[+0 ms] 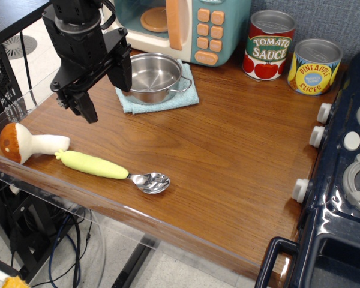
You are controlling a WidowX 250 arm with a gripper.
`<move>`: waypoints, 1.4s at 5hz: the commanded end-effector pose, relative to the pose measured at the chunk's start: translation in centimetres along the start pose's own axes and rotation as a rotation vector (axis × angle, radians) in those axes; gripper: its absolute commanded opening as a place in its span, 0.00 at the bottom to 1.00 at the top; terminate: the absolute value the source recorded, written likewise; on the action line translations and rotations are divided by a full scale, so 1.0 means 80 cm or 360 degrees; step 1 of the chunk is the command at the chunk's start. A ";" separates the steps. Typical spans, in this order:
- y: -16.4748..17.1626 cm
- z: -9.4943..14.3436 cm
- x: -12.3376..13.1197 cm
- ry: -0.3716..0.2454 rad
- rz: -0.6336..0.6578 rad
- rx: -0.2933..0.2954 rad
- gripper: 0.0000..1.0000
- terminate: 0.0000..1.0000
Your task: Pick up the silver pot off the blue rag and move it next to the spoon.
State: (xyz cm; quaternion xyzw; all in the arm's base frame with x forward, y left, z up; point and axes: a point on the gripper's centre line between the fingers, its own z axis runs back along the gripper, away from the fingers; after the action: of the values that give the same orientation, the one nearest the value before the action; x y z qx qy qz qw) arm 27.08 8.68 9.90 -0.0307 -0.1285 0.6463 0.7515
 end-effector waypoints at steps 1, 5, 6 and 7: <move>0.000 0.000 0.000 0.0000 0.0000 0.0000 1.00 0.00; -0.077 -0.032 0.052 -0.0121 0.0004 -0.0013 1.00 0.00; -0.093 -0.047 0.064 -0.0157 0.0017 -0.0005 1.00 0.00; -0.103 -0.069 0.070 -0.0188 0.0008 0.0035 1.00 0.00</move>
State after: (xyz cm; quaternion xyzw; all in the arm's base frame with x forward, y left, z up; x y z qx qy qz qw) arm 36.32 13.26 5.16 0.0273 -0.1386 0.6534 0.7438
